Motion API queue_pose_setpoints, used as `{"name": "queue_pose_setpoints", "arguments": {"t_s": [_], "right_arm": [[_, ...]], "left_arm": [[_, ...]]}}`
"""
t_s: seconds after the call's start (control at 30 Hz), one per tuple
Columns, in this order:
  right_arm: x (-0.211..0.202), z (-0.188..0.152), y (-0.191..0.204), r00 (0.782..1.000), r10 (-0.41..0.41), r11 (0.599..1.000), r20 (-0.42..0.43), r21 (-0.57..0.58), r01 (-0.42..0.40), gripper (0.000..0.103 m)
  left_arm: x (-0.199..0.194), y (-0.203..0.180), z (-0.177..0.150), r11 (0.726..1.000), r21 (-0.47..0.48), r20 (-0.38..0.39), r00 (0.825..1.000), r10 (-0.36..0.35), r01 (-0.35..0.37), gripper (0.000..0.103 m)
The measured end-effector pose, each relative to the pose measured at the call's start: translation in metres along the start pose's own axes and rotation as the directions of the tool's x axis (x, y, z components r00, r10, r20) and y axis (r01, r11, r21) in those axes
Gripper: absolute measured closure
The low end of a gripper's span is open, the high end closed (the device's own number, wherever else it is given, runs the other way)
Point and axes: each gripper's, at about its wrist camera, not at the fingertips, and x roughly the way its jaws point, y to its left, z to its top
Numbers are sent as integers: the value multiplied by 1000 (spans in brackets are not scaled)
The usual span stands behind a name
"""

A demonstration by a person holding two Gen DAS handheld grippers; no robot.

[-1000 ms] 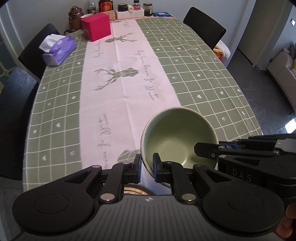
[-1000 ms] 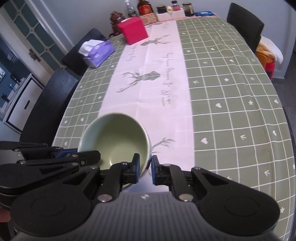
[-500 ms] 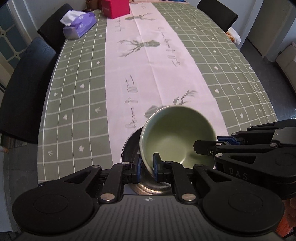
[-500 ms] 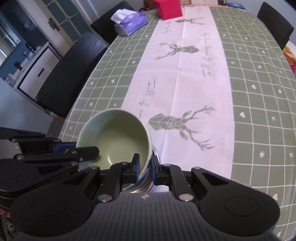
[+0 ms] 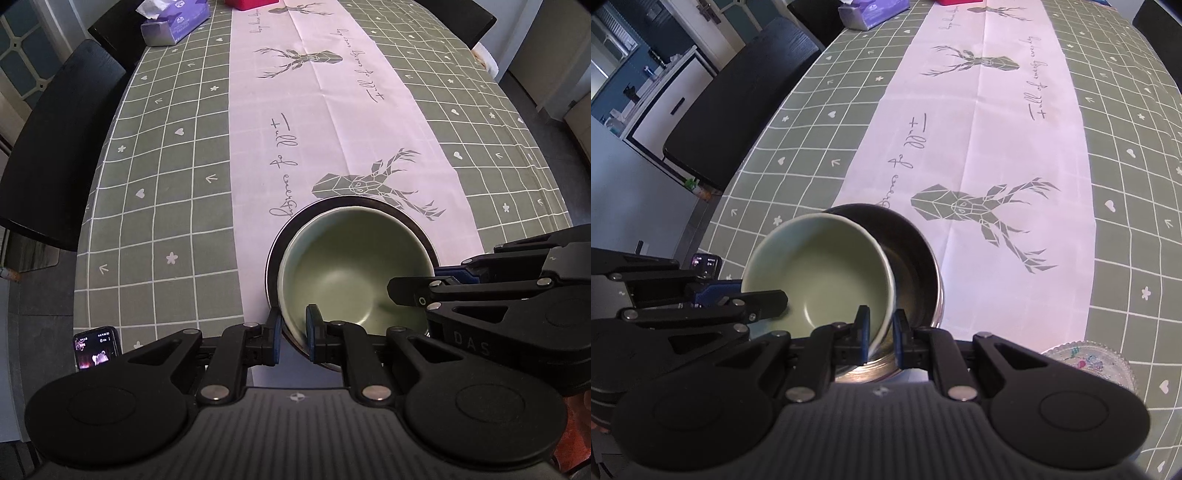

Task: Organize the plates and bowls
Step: 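Lift the pale green bowl with both grippers and carry it over the orange bowl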

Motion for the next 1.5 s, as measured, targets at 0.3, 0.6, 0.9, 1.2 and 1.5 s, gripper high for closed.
{"name": "queue_pose_setpoints", "arguments": {"t_s": [0.3, 0.6, 0.9, 1.2, 1.5], "right_arm": [[7, 4, -2, 1000, -18, 1000, -24, -4, 18, 93], [10, 10, -3, 998, -34, 999, -44, -16, 33, 93], [11, 14, -4, 997, -38, 999, -61, -17, 37, 93], [13, 17, -3, 996, -43, 999, -74, -23, 42, 94], [13, 18, -5, 996, -36, 999, -78, -10, 36, 93]], "left_arm": [[8, -8, 5, 998, 64, -17, 1000, 23, -21, 87], [13, -13, 10, 995, 96, -35, 999, 30, -26, 86], [13, -9, 11, 995, 95, -37, 999, 8, -4, 85], [13, -8, 10, 994, 109, -27, 1000, -2, 5, 85], [13, -7, 9, 994, 108, -24, 1000, -9, 11, 84]]}}
